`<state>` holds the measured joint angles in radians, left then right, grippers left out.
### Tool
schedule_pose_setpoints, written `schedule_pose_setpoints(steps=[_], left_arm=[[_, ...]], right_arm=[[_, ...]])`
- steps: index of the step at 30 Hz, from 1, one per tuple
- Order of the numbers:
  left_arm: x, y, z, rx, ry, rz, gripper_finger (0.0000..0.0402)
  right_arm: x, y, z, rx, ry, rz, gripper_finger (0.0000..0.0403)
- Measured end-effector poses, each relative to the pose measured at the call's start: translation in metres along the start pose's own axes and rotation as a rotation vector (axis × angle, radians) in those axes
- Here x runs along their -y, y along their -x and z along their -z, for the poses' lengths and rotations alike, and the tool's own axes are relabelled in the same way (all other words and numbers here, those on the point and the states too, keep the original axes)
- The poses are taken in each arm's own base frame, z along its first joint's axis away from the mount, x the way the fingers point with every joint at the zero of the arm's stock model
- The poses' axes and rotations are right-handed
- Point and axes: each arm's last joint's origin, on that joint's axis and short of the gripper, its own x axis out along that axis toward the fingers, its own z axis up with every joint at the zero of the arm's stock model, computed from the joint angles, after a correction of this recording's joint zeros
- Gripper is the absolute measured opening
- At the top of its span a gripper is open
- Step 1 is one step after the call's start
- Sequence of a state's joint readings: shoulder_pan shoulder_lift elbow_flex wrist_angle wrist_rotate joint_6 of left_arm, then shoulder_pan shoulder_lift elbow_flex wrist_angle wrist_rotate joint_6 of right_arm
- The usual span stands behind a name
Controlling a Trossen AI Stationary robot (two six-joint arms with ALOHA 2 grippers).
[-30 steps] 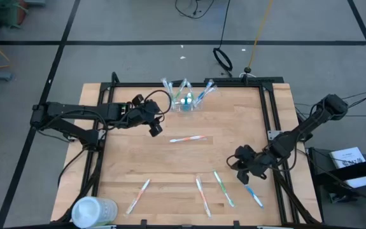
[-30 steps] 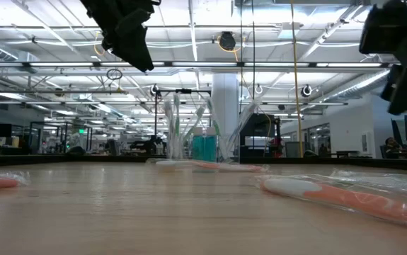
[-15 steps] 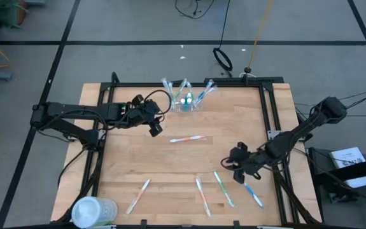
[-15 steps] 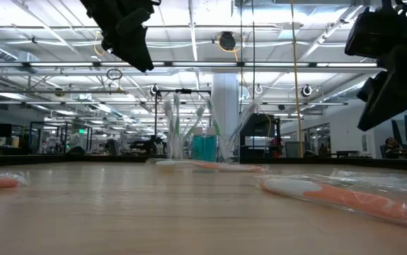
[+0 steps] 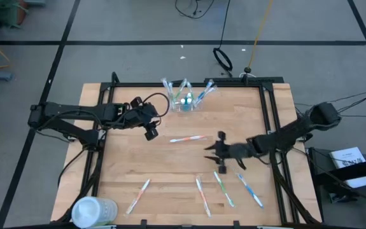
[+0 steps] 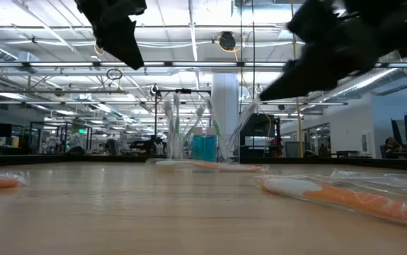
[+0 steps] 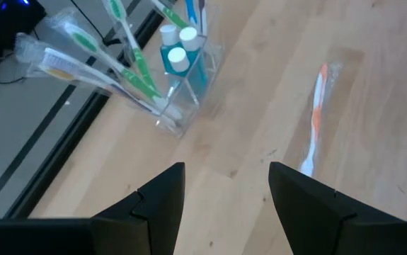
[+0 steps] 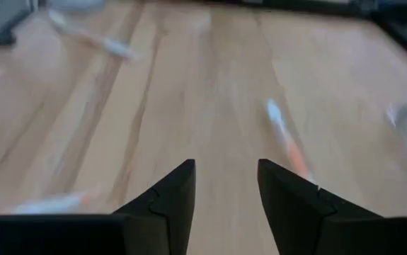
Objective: Pick & Place toothbrushing station
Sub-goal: Put the orange toothbrush into the transparent organizer
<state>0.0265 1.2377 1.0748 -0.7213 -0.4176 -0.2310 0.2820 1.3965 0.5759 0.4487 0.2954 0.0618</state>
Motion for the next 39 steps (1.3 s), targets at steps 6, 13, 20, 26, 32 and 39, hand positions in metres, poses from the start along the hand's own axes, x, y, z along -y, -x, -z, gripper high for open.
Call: schedule_pose_setpoints(steps=[6,13,20,26,32,39], left_arm=[[-0.006,0.019,0.002,0.043,0.030,0.017,0.0212],[-0.012,0.032,0.003,0.071,0.045,0.027,0.0212],[-0.012,0.032,0.004,0.064,0.052,0.036,0.0212],[-0.009,0.031,0.007,0.028,0.026,0.045,0.0212],[-0.006,0.032,0.010,0.013,0.018,0.054,0.0212],[-0.002,0.034,0.011,0.015,0.005,0.070,0.0212]], right_arm=[[0.035,-0.050,-0.015,-0.027,0.042,-0.223,0.0144],[0.067,-0.117,-0.042,-0.323,0.135,-0.170,0.0144],[0.089,-0.161,-0.038,-0.430,0.107,-0.144,0.0142],[0.093,-0.160,-0.027,-0.531,0.109,-0.099,0.0127],[0.095,-0.160,-0.027,-0.547,0.120,-0.055,0.0048],[0.098,-0.149,-0.037,-0.547,0.060,-0.016,0.0030]])
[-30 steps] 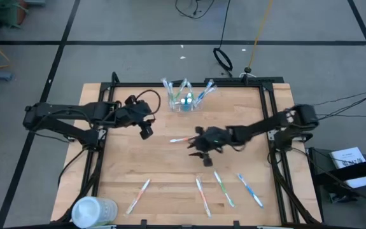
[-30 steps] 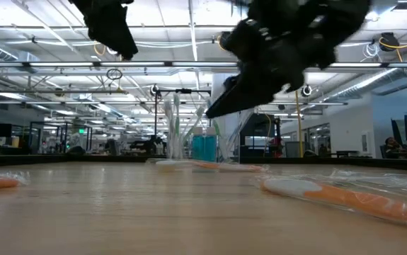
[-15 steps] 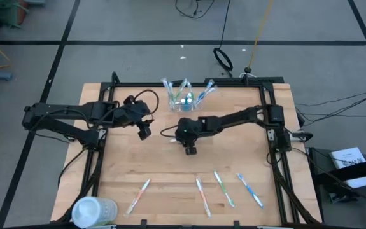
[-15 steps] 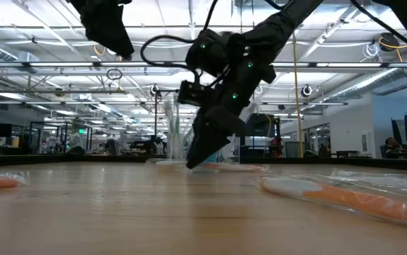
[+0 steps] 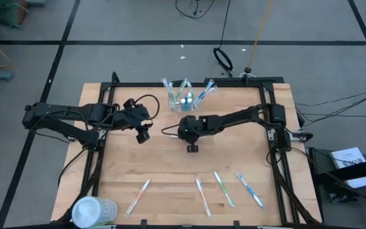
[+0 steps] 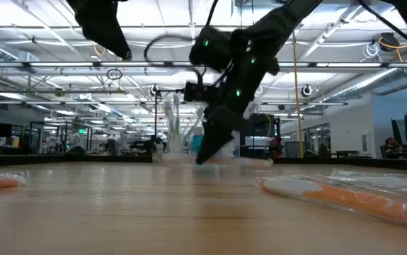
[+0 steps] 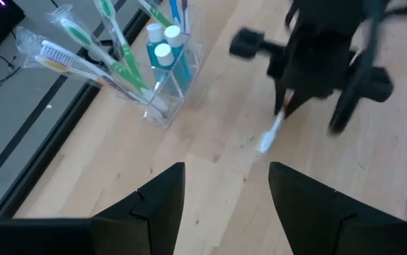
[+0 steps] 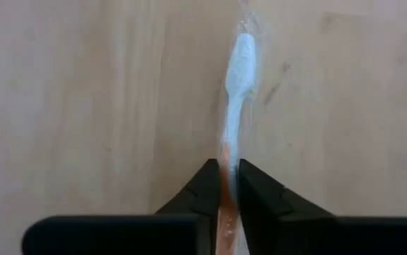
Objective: Pick & Place toothbrushing station
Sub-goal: Put the orange toothbrush into the transparent organizer
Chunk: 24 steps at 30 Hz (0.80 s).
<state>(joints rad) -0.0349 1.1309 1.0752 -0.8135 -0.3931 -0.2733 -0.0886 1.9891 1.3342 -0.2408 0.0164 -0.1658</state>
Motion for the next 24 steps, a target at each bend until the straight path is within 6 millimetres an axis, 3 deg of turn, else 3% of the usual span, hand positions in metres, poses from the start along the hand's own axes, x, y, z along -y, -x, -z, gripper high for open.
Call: schedule_pose_setpoints(steps=[5,11,15,21,24], left_arm=[[0.000,0.000,0.000,0.001,0.001,0.001,0.0212],[0.000,0.000,0.000,0.001,0.018,0.001,0.0212],[0.000,0.000,0.000,0.002,0.018,0.001,0.0212],[0.000,0.000,0.000,0.003,0.015,0.001,0.0212],[0.000,0.000,-0.001,0.007,0.014,-0.003,0.0212]], right_arm=[[0.006,0.045,-0.018,0.097,-0.027,0.184,0.0024],[0.023,0.101,-0.034,0.422,-0.086,0.357,0.0019],[0.038,0.115,-0.020,0.732,-0.164,0.462,0.0024],[0.066,0.114,0.028,1.101,-0.164,0.657,0.0026],[0.084,0.107,0.048,1.189,-0.223,0.667,0.0025]])
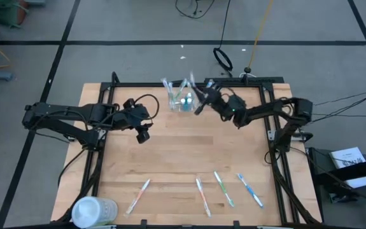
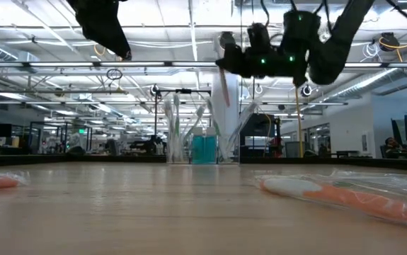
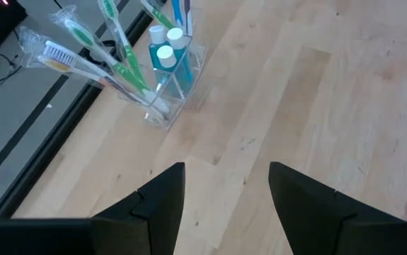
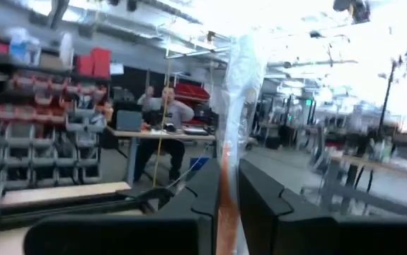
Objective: Pick & Place toothbrushing station
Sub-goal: Put the orange toothbrush into the transparent organizer
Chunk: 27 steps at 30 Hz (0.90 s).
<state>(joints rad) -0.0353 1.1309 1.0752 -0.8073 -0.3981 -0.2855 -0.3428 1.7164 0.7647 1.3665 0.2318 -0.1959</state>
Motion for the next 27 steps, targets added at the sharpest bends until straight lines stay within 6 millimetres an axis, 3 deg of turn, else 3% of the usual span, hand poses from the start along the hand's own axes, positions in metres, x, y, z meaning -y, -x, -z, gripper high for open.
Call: schedule_pose_setpoints(steps=[5,10,15,21,27], left_arm=[[0.000,0.000,0.000,0.001,-0.001,-0.003,0.0212],[0.000,0.000,0.000,0.001,0.006,-0.002,0.0212],[0.000,0.000,0.000,0.001,0.000,-0.003,0.0212],[0.000,0.000,0.000,-0.003,0.004,-0.004,0.0212],[0.000,0.000,0.000,-0.003,0.004,-0.004,0.0212]], right_arm=[[0.020,-0.011,0.025,-0.045,-0.094,-0.006,0.0028],[0.023,-0.013,0.048,-0.122,-0.081,0.013,0.0023],[0.018,-0.010,0.062,-0.206,0.047,0.090,0.0024],[0.003,-0.004,0.073,-0.332,0.095,0.051,0.0026],[-0.010,0.003,0.074,-0.413,0.177,0.242,0.0027]])
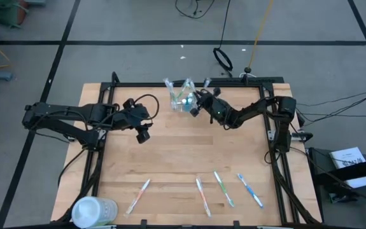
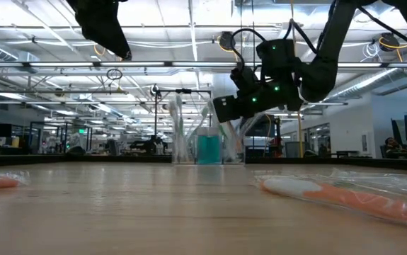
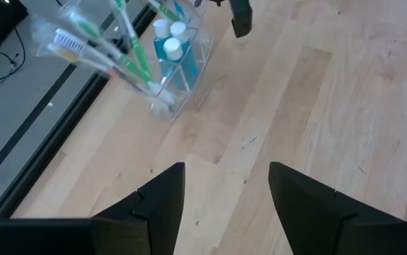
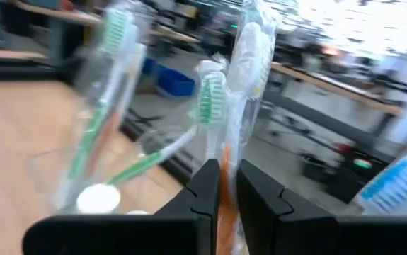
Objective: Pick & Place toothbrushing station
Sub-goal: Put the orange toothbrush into the transparent organizer
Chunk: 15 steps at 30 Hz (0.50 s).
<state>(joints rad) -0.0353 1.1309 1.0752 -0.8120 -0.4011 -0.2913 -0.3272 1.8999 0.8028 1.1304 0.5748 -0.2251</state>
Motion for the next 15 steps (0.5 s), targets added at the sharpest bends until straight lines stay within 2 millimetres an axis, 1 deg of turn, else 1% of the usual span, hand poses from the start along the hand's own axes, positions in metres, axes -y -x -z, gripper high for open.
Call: schedule_pose_setpoints(steps=[5,11,15], left_arm=[[0.000,0.000,0.000,0.000,0.000,0.000,0.0212],[0.000,0.000,0.000,0.000,0.002,0.000,0.0212],[0.000,0.000,0.000,0.000,0.002,0.000,0.0212]], right_arm=[[-0.008,0.009,-0.003,-0.031,0.000,0.140,0.0035],[-0.019,0.018,-0.004,-0.050,0.050,0.174,0.0068],[-0.021,0.024,-0.004,-0.069,-0.064,0.313,0.0075]])
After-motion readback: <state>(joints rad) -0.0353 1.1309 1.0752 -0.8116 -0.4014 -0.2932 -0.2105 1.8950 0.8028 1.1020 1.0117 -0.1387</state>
